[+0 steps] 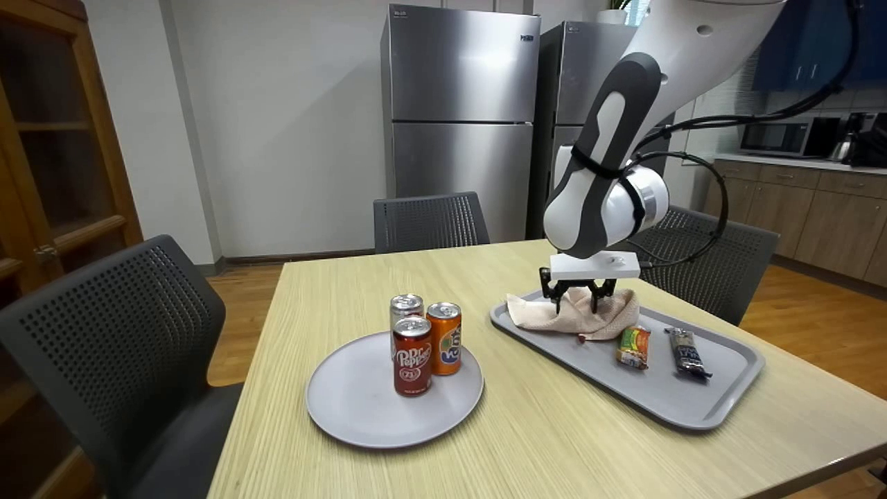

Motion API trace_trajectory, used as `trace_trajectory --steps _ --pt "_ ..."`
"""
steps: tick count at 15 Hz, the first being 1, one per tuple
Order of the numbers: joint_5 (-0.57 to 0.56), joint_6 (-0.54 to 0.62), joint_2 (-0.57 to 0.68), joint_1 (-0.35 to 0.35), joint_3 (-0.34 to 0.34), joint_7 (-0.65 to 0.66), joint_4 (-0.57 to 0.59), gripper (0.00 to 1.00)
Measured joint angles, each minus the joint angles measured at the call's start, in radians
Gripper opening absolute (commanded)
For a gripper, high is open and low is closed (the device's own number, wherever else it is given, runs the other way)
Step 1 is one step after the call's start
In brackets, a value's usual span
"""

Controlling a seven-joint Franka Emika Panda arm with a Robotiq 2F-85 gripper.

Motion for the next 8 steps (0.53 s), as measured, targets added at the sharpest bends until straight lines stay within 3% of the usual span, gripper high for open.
trace_trajectory --steps 5,8 --pt "0.009 0.0 0.012 0.008 -0.017 0.0 0.01 0.03" --pt "0.009 0.0 0.012 0.014 -0.023 0.0 0.011 0.0"
